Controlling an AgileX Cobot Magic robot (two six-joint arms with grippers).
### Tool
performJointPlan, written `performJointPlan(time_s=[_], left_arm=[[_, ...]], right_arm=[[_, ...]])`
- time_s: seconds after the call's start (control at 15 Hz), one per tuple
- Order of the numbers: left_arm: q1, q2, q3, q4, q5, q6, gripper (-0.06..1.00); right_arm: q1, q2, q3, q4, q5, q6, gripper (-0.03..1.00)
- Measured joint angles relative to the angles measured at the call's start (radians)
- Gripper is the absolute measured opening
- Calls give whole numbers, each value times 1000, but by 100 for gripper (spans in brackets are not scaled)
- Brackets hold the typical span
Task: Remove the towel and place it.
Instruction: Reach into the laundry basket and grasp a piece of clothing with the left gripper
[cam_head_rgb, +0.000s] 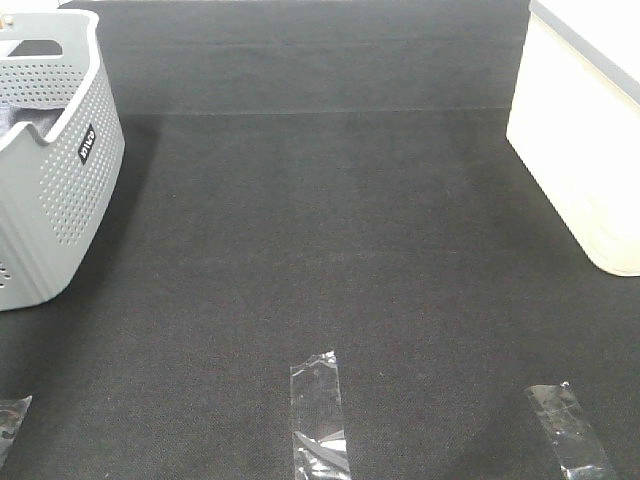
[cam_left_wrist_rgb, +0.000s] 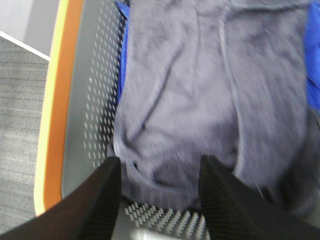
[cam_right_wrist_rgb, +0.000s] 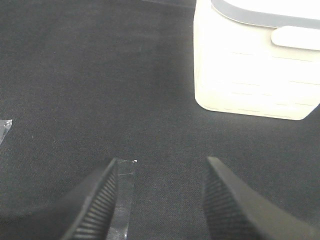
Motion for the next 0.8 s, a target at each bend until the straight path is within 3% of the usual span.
performJointPlan(time_s=[0.33,0.8], left_arm=[[81,279,-313,15,59,0,48],[89,633,-642,51,49,0,48]], right_arm=[[0,0,0,0,0,0,50],[0,0,0,0,0,0,50]])
